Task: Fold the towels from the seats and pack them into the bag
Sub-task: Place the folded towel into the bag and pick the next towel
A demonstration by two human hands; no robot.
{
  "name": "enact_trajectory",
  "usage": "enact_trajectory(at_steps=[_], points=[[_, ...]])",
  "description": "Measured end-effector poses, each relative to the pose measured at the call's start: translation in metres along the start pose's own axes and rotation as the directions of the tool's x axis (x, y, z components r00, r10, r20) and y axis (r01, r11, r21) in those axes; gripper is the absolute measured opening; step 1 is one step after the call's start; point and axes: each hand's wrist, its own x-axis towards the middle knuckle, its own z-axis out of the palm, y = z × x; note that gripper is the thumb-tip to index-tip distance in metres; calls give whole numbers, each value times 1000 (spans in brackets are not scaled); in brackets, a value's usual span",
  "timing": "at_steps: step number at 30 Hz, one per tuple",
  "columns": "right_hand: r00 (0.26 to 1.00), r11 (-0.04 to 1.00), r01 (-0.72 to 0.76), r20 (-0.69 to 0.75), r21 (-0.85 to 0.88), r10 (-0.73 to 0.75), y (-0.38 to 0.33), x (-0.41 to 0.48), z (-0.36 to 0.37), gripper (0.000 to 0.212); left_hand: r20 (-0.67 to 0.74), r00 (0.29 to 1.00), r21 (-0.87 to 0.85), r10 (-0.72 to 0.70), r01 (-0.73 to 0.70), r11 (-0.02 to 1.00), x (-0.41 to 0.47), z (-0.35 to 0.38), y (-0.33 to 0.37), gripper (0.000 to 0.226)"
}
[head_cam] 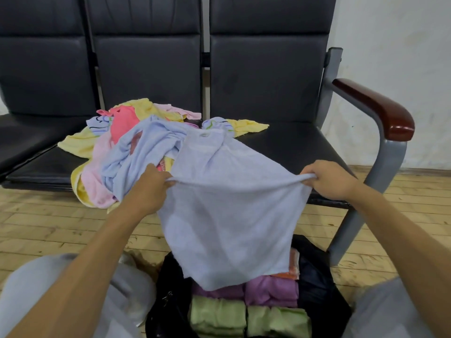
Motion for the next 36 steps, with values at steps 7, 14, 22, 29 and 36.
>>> enact_trajectory(at_steps=[7,14,22,29,36], points=[[967,876,-1,-224,481,124,-18,6,13,22,-247,933,-469,-261,120,875,-2,-14,44,27],[991,759,-127,106,638,77,-27,-1,26,32,203,935,-836,-290,320,445,-8,1,62,26],[989,734,-115,6,670,149,-30,-4,11,28,109,941,-840,-322,260,477,-5,-2,72,31],[829,837,-116,-412,535,378,-11,1,-4,32,-421,892,-427,-166,-34,904,2,-14,42,18],[797,882,-114,-488,458,356,-9,0,-7,21,-373,916,-333,-145,14,943,1,-24,34,17]])
